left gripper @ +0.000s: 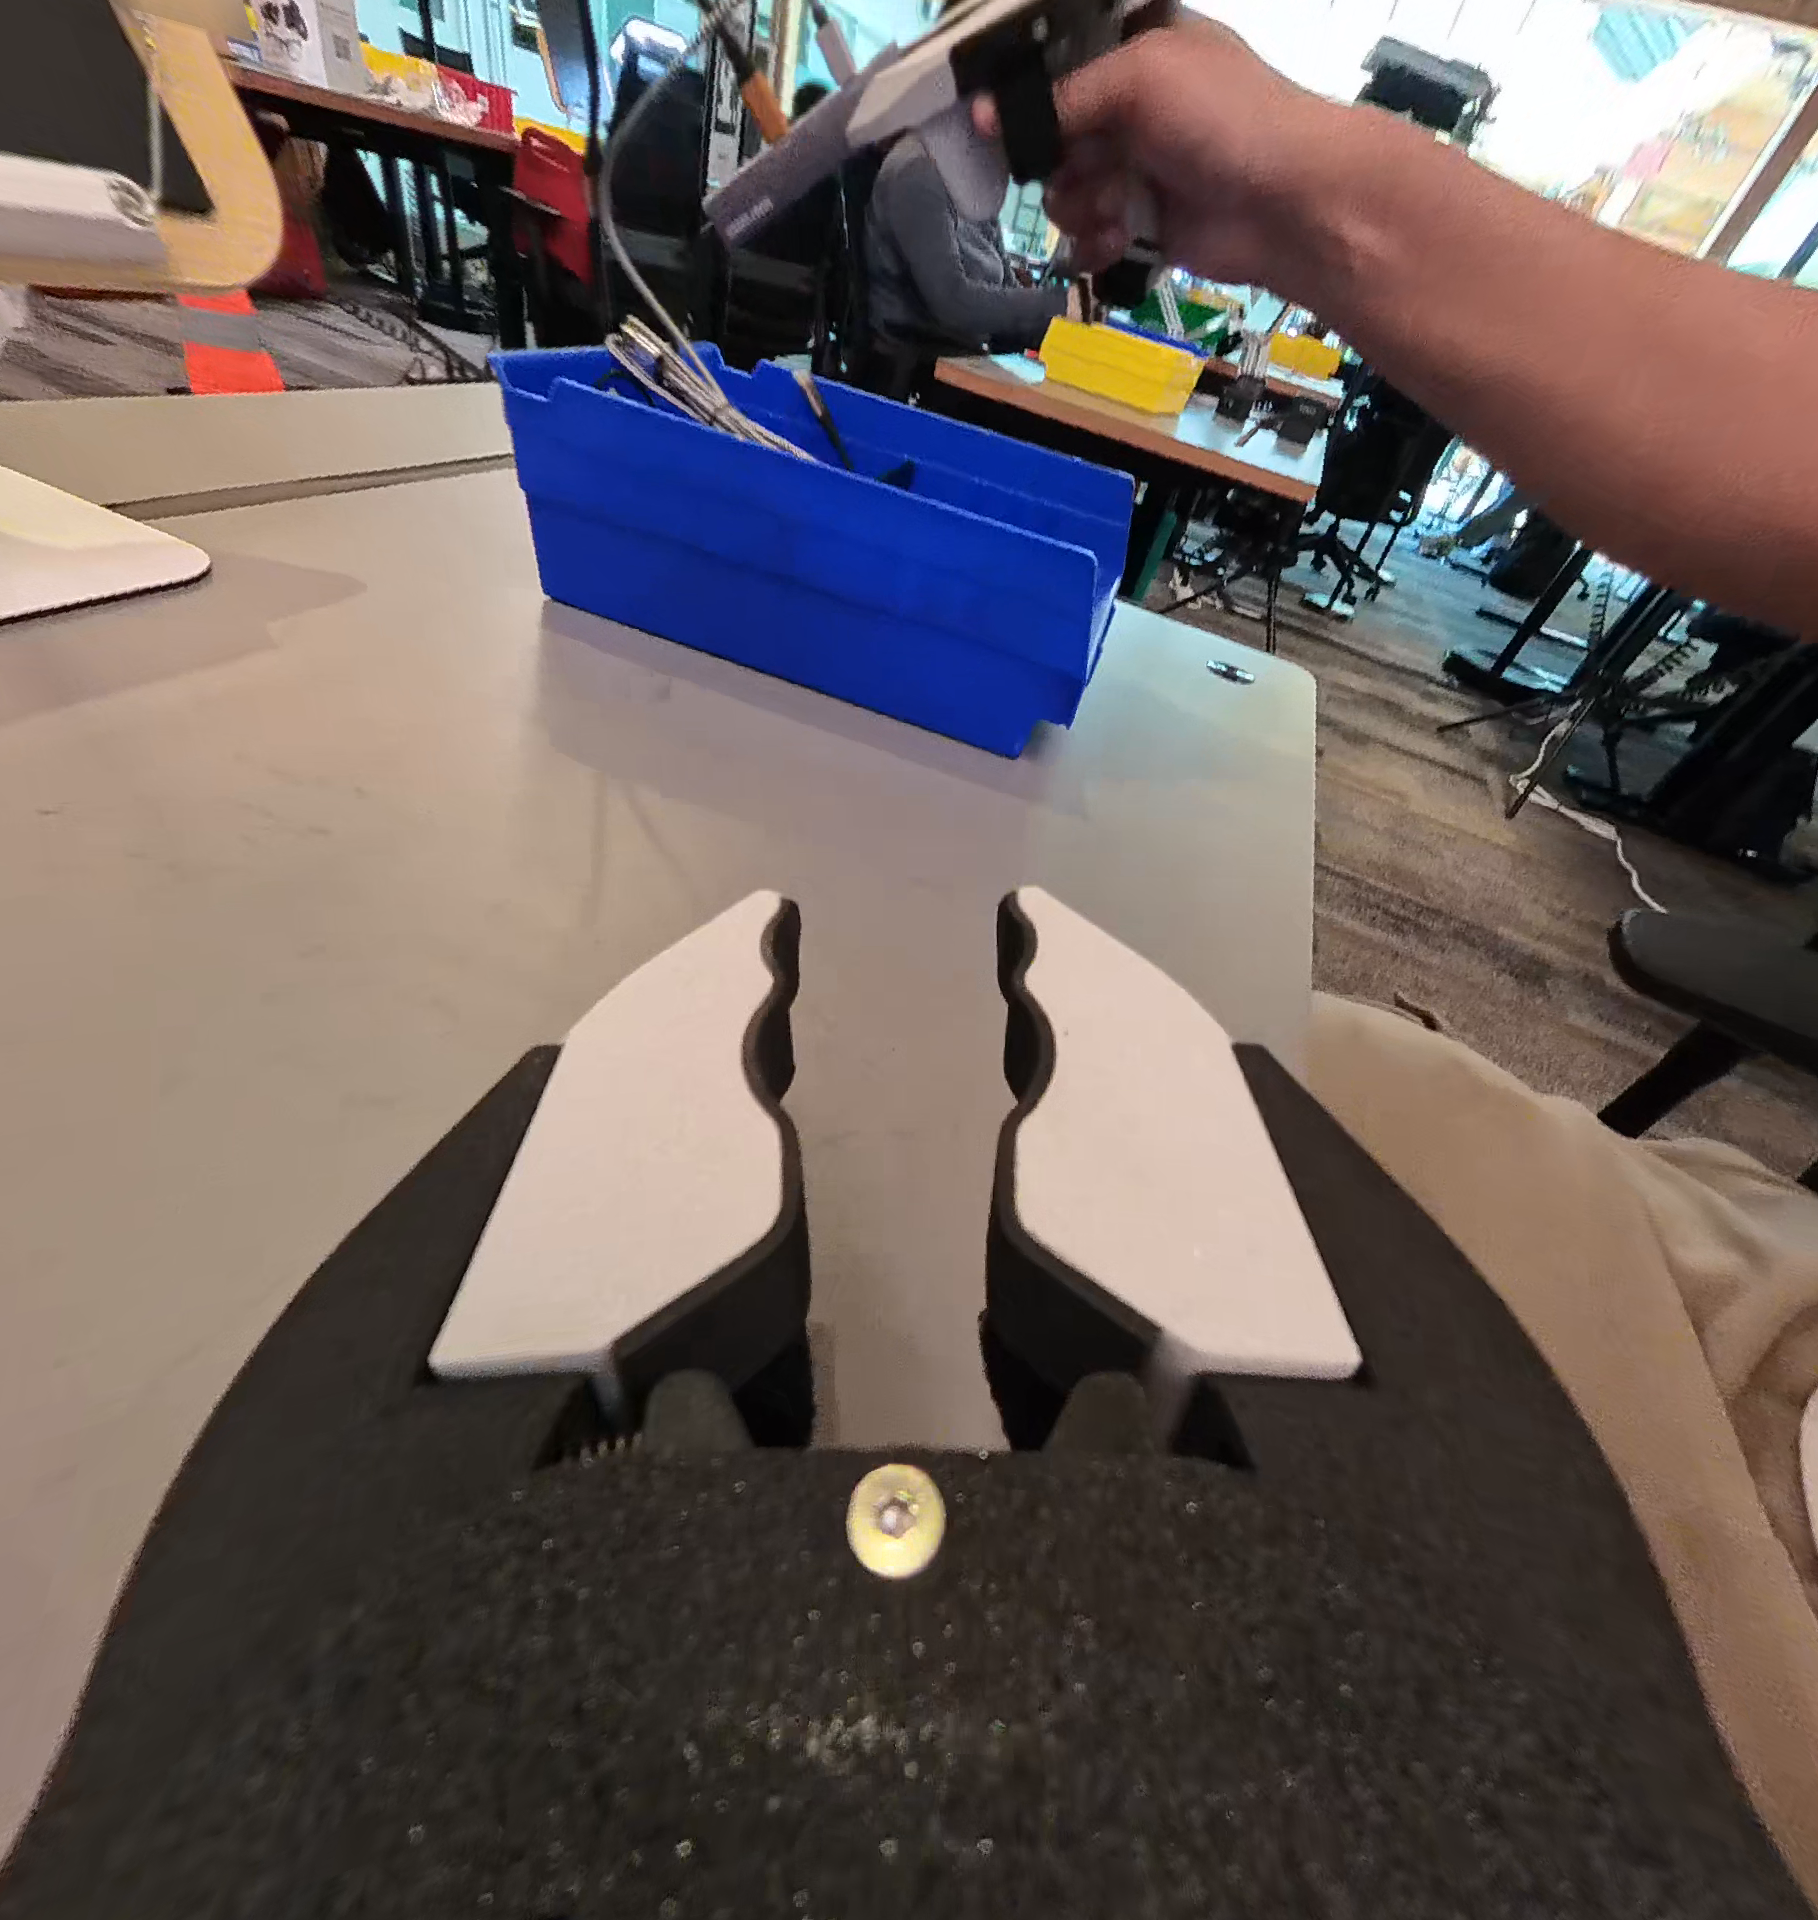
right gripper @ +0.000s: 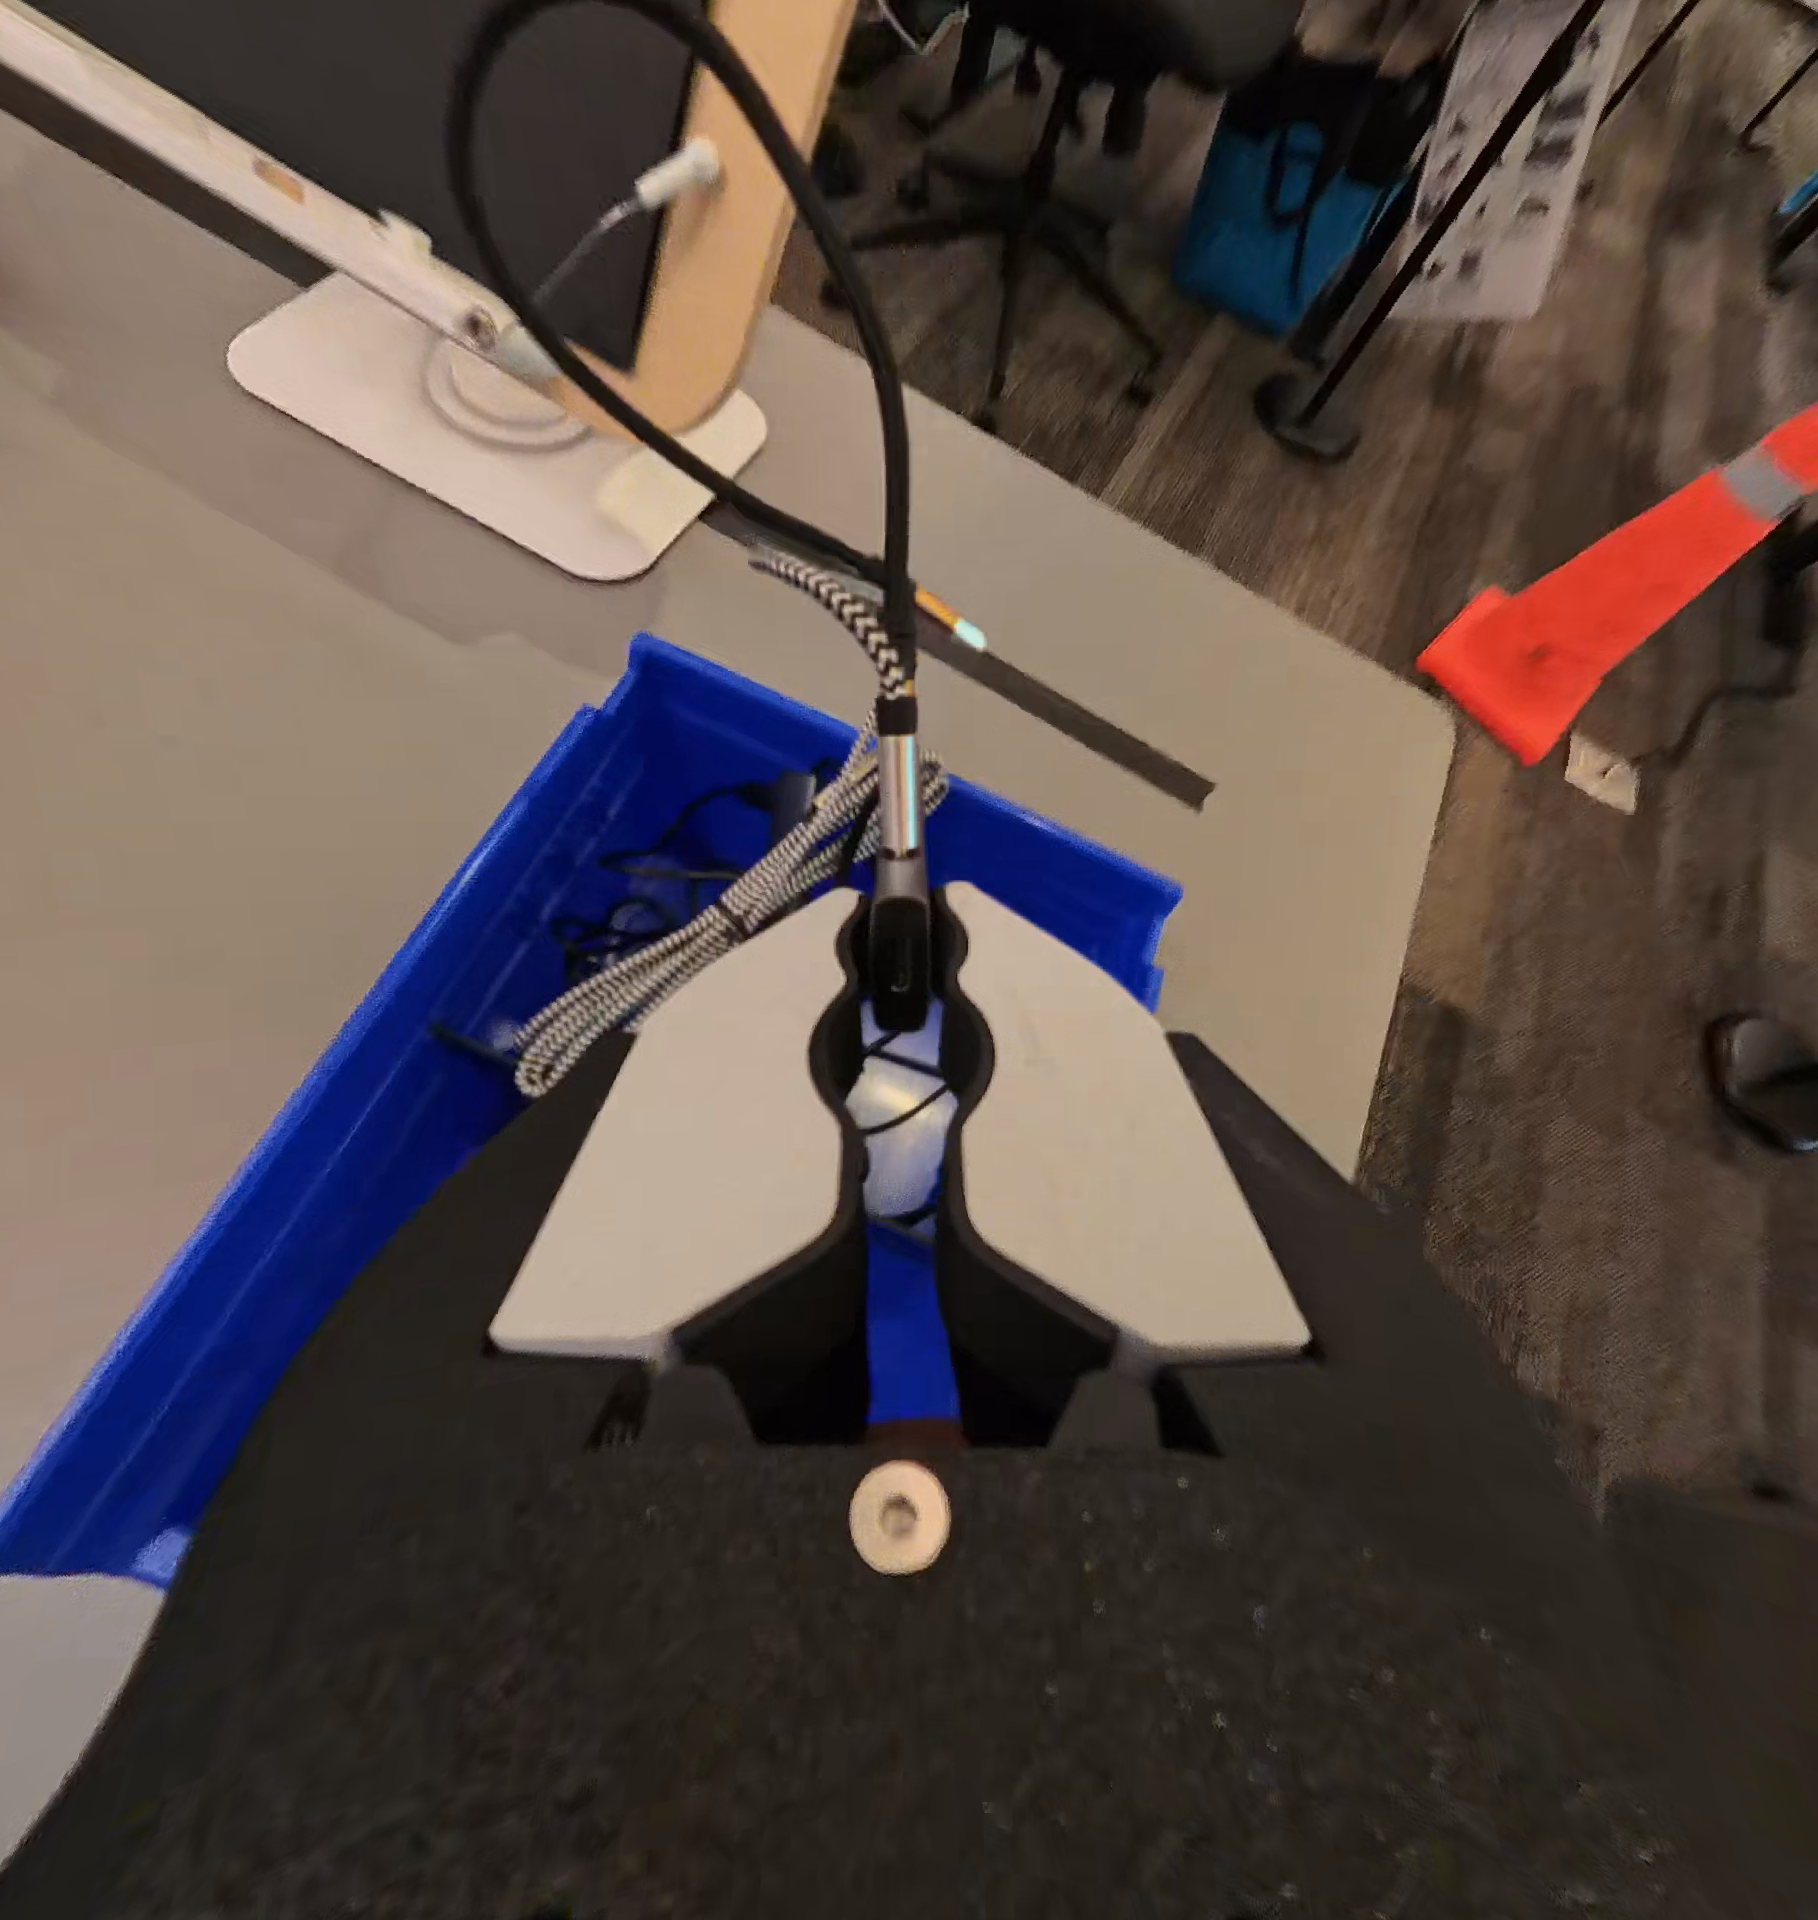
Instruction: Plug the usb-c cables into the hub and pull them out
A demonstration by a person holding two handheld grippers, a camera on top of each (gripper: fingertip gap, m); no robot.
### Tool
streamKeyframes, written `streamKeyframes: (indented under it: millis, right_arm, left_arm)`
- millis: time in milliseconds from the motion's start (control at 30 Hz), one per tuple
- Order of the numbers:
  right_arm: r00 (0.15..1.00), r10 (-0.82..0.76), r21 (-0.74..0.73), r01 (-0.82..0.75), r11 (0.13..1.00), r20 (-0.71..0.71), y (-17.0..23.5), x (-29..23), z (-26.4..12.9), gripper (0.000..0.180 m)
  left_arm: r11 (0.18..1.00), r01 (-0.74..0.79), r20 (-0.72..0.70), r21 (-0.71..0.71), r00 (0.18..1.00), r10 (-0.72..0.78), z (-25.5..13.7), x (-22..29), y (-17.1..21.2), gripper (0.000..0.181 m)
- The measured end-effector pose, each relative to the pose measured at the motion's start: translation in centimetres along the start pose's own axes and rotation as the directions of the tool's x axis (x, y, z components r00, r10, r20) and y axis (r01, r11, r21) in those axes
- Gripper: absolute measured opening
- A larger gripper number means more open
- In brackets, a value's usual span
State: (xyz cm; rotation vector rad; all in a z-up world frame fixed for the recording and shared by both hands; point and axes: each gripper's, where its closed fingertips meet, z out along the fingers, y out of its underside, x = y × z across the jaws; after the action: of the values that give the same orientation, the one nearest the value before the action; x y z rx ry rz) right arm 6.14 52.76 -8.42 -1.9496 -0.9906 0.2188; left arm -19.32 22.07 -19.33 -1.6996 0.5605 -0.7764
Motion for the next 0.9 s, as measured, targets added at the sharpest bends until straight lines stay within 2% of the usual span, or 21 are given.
streamKeyframes:
  millis: [167, 267, 433, 533, 600, 633, 800, 900]
  right_arm:
    - [0.997, 0.076, -0.297, -0.067, 0.953, 0.017, 4.9, 0.4, 3.3, 0.009]
    - [0.976, 0.206, -0.436, -0.156, 0.886, 0.068, 8.4, -0.1, 6.1, 0.009]
    - [0.965, 0.248, -0.557, -0.163, 0.814, 0.080, 12.3, -1.2, 8.8, 0.009]
    - [0.980, 0.196, -0.535, -0.143, 0.833, 0.043, 11.9, -0.7, 9.3, 0.010]
    - [0.977, 0.205, -0.492, -0.155, 0.857, 0.049, 11.0, -0.7, 9.0, 0.038]
    - [0.977, 0.211, -0.476, -0.168, 0.863, 0.038, 10.6, -0.4, 8.6, 0.045]
    - [0.969, 0.247, -0.348, -0.228, 0.909, 0.009, 8.5, 1.3, 5.0, 0.049]
    - [0.947, 0.319, -0.180, -0.322, 0.929, -0.044, 7.3, 1.7, 1.3, 0.043]
  left_arm:
    - [0.999, -0.011, -0.026, -0.049, 1.000, 0.010, 1.0, 0.7, 0.7, 0.036]
    - [0.999, -0.008, -0.033, -0.049, 0.999, 0.007, 1.0, 0.9, 0.7, 0.036]
    - [1.000, 0.004, -0.030, -0.030, 1.000, -0.005, 0.6, 0.7, 0.5, 0.036]
    - [1.000, -0.024, -0.013, -0.005, 1.000, 0.024, 0.4, 0.6, 0.0, 0.034]
    - [0.997, -0.063, 0.021, 0.044, 0.998, 0.062, 0.1, 0.6, -0.9, 0.034]
    - [0.993, -0.090, 0.042, 0.075, 0.995, 0.087, -0.2, 0.6, -1.4, 0.035]
    - [0.978, -0.188, 0.155, 0.085, 0.973, 0.174, -0.8, -0.1, -1.9, 0.036]
    - [0.974, -0.217, 0.305, 0.064, 0.934, 0.188, -1.5, -2.3, -2.1, 0.045]
